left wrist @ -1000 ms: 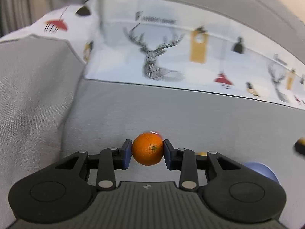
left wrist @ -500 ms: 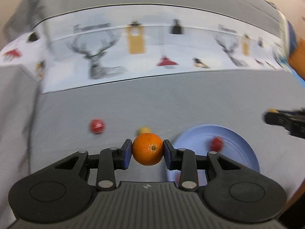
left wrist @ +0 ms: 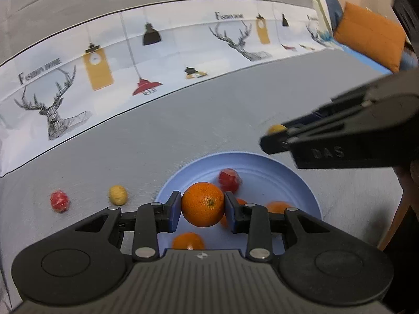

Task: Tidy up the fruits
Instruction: 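Carry the orange with the left tool while the right tool carries the yellow fruit over the plate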

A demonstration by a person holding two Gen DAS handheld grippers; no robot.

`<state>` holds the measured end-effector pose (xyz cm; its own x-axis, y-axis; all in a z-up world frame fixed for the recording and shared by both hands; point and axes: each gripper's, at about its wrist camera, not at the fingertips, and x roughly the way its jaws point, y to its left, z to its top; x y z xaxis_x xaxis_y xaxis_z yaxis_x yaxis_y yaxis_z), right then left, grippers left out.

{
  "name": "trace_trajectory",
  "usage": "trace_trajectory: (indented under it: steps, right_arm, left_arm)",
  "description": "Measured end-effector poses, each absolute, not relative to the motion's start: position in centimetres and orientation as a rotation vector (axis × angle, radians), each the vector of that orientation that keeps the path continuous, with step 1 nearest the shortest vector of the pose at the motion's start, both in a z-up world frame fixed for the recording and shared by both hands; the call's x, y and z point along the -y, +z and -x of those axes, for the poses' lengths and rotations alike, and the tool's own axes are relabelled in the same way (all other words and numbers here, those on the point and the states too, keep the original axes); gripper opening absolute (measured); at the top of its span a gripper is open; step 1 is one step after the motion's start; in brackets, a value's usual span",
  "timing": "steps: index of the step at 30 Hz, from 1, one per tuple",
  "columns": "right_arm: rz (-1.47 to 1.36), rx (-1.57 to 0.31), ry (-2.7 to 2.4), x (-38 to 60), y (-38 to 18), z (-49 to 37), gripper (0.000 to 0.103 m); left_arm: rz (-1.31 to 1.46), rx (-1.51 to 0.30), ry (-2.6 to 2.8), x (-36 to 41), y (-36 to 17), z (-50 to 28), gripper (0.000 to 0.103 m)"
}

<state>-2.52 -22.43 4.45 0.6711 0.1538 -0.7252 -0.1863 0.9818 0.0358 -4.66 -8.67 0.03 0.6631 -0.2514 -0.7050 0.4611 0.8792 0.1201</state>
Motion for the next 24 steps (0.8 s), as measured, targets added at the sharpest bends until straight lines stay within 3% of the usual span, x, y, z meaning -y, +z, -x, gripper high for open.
trace_trajectory:
  steps: [24]
  right_arm:
    - [0.079,-0.841,0.198,21.96,3.59,1.95,0.026]
  left_arm:
    - [-0.346,-0.757,-0.383,9.65,-0.65,4.53,0.038]
